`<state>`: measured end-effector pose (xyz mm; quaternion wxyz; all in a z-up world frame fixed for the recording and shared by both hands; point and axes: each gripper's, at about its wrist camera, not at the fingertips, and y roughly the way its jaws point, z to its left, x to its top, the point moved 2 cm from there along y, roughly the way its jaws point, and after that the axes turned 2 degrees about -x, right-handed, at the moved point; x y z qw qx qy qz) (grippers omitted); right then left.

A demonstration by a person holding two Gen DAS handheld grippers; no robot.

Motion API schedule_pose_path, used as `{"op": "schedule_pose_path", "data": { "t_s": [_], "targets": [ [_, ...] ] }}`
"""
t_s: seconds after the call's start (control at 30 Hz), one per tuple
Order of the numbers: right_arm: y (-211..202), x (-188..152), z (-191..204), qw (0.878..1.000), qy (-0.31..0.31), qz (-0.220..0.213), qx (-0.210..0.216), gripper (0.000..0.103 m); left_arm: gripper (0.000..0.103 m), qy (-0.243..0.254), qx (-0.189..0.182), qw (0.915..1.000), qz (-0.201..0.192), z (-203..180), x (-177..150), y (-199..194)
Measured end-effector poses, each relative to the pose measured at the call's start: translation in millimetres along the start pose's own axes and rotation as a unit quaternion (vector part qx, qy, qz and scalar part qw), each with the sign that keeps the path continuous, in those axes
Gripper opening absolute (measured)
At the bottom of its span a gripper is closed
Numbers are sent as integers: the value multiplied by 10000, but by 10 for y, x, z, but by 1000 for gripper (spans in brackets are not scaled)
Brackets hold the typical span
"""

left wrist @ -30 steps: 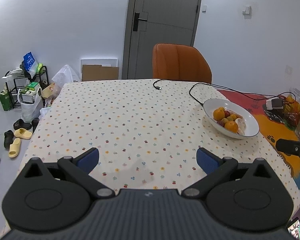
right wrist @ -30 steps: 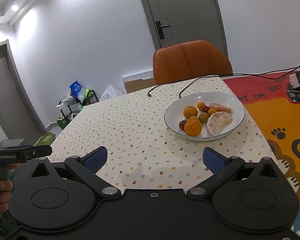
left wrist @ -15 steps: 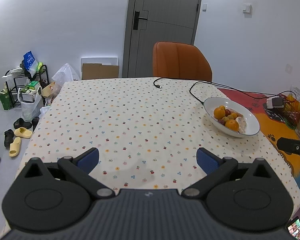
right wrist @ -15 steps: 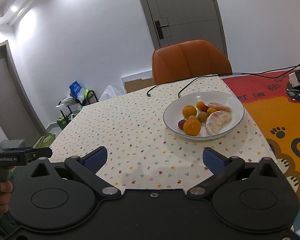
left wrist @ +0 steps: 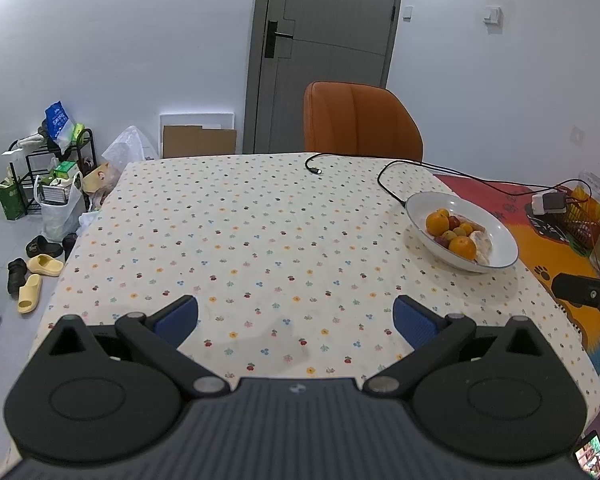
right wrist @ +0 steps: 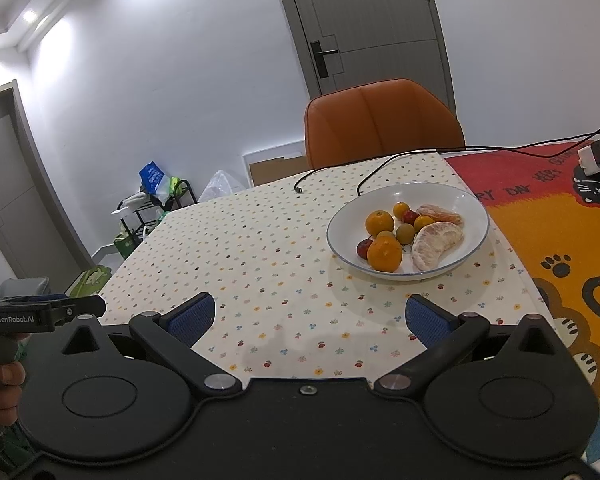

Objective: Organize fruits

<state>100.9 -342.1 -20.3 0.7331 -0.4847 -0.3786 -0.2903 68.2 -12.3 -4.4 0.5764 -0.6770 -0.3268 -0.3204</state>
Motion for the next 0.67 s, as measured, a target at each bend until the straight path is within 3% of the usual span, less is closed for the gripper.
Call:
{"op": "schedule_pose_path", "data": {
  "t_s": [0.67],
  "targets": [
    [6,-12,-1,10000,6,21,-7,103,103,70,-36,10000,29,-33,-15,21]
  ]
}}
